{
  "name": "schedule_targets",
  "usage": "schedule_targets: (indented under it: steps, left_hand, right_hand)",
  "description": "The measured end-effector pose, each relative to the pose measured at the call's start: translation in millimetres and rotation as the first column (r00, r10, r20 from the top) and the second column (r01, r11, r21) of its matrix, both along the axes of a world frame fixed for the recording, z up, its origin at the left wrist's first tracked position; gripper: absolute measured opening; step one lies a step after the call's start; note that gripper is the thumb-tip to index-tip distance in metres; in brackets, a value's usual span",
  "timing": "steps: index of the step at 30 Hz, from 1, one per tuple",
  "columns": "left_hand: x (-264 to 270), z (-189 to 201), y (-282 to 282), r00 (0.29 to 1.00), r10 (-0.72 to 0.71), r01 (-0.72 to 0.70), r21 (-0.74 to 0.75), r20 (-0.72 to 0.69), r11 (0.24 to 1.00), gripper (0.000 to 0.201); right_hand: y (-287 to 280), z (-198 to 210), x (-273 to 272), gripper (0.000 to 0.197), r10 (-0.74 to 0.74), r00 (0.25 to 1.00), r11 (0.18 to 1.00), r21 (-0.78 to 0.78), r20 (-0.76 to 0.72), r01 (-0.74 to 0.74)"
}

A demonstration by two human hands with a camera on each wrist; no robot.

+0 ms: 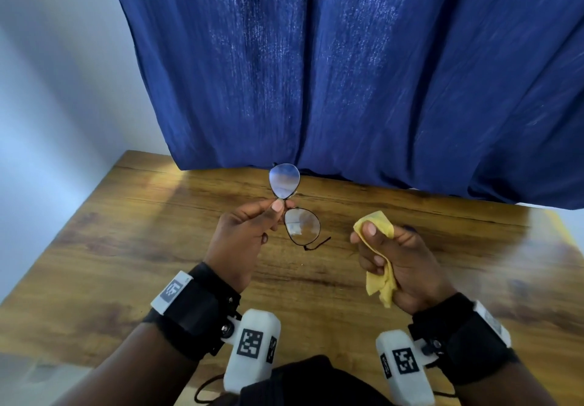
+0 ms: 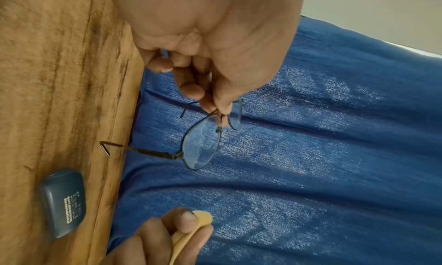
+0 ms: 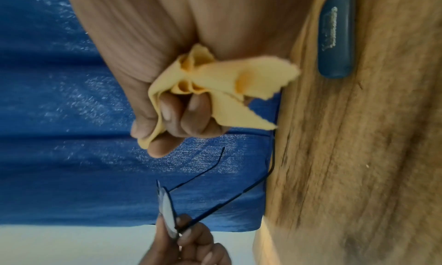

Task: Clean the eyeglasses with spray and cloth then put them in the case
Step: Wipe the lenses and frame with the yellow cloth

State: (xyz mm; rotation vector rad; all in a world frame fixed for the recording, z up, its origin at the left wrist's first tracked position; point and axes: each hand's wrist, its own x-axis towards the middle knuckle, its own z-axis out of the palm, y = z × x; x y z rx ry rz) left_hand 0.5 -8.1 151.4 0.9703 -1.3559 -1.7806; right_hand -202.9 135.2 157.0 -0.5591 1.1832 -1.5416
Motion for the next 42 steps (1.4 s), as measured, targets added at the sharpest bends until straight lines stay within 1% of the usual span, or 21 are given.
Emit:
schedule_targets:
  steps: [2,4,5,6,7,9,11,13,15,17,18,20,23,27,31,34,35,37,38,40,42]
  left_hand:
    - [1.7,2.6,-1.8,1.000,-0.004,0.004,-0.015,-0.002,1.000,0.021]
    - [2.8,4.6,-2.2,1.000,-0.010,0.010,-0.029,-0.016,1.000,0.023]
    - [2.8,5.6,-1.6,1.000,-0.015,0.015,-0.040,-0.017,0.999,0.025]
    - [2.3,6.0,-0.7,1.000,-0.020,0.019,-0.051,-0.013,0.998,0.026]
    - [1.0,6.3,0.6,1.000,-0.019,0.019,-0.060,-0.009,0.998,0.025]
    - [-3.4,7.5,3.4,1.000,-0.015,0.014,-0.076,-0.016,0.997,0.022]
    - [-7.8,9.6,7.2,1.000,-0.013,0.010,-0.100,-0.024,0.995,0.021]
    - [-11.2,12.6,11.1,0.999,-0.024,0.021,-0.129,-0.025,0.991,0.022]
    - [-13.0,14.8,14.9,0.999,-0.040,0.036,-0.154,-0.024,0.987,0.022]
    - [-14.5,17.2,17.4,0.999,-0.035,0.032,-0.165,-0.019,0.986,0.021]
    - [-14.9,18.8,17.7,1.000,-0.024,0.020,-0.167,-0.018,0.986,0.020]
    - [-15.7,23.5,17.3,1.000,0.000,-0.004,-0.155,-0.029,0.988,0.020]
    - [-15.3,30.4,16.4,0.999,0.010,-0.016,-0.114,-0.049,0.993,0.021]
    - [-16.9,31.9,18.4,0.999,0.006,-0.011,-0.099,-0.047,0.995,0.022]
    - [-15.0,32.9,19.8,0.999,0.006,-0.009,-0.105,-0.033,0.994,0.023]
    - [-10.8,33.0,18.3,1.000,0.013,-0.016,-0.115,-0.027,0.993,0.022]
    - [-8.6,32.6,17.2,1.000,0.016,-0.019,-0.116,-0.027,0.993,0.021]
    - [-4.6,32.6,15.4,1.000,0.005,-0.008,-0.122,-0.026,0.993,0.021]
    - [-3.6,33.1,14.5,1.000,0.000,-0.004,-0.123,-0.027,0.992,0.021]
    - [0.0,32.4,11.4,1.000,0.006,-0.009,-0.121,-0.027,0.993,0.020]
    - [3.8,32.7,7.7,1.000,0.003,-0.004,-0.128,-0.015,0.992,0.020]
  right_hand:
    - [-1.9,3.3,5.8,0.030,-0.049,0.994,0.997,0.055,-0.100,0.055]
    - [-2.0,11.2,11.7,0.023,-0.071,0.962,0.990,0.095,-0.265,0.100]
    - [-2.1,17.7,14.6,0.015,-0.071,0.927,0.988,0.102,-0.369,0.116]
    - [-1.9,23.2,16.5,0.014,-0.063,0.868,0.991,0.069,-0.492,0.112]
    - [-2.4,28.8,18.2,0.022,-0.060,0.784,0.995,0.023,-0.617,0.095]
    - [-5.9,36.1,17.2,0.017,-0.075,0.602,0.995,-0.098,-0.795,-0.006]
    - [-8.4,37.4,14.7,0.022,-0.089,0.360,0.979,-0.148,-0.929,-0.139]
    - [-11.3,35.7,13.3,0.021,-0.073,0.138,0.966,-0.104,-0.988,-0.237]
    - [-15.6,42.9,16.1,0.018,-0.046,-0.033,0.955,-0.034,-0.998,-0.294]
    - [-20.9,47.7,19.1,0.022,-0.056,-0.170,0.952,-0.001,-0.984,-0.307]
    - [-23.4,49.4,20.3,0.022,-0.073,-0.207,0.957,-0.011,-0.976,-0.290]
    - [-25.1,49.7,22.4,0.019,-0.124,-0.241,0.963,-0.058,-0.963,-0.264]
    - [-16.9,45.0,26.1,0.017,-0.153,-0.262,0.945,-0.063,-0.953,-0.321]
    - [-18.1,45.2,17.8,0.017,-0.168,-0.188,0.959,-0.117,-0.968,-0.260]
    - [-19.3,49.5,19.6,0.021,-0.136,-0.223,0.950,-0.064,-0.965,-0.305]
    - [-22.3,51.5,20.3,0.012,-0.166,-0.166,0.952,-0.115,-0.972,-0.283]
    - [-23.2,51.1,22.0,0.012,-0.173,-0.164,0.947,-0.118,-0.971,-0.298]
    - [-24.3,48.9,27.0,0.019,-0.160,-0.204,0.938,-0.084,-0.966,-0.335]
    - [-25.4,48.8,28.6,0.022,-0.150,-0.201,0.942,-0.079,-0.968,-0.327]
    - [-28.5,49.6,32.6,0.022,-0.144,-0.150,0.953,-0.096,-0.978,-0.286]
    - [-29.5,47.2,37.8,0.021,-0.127,-0.166,0.943,-0.067,-0.978,-0.327]
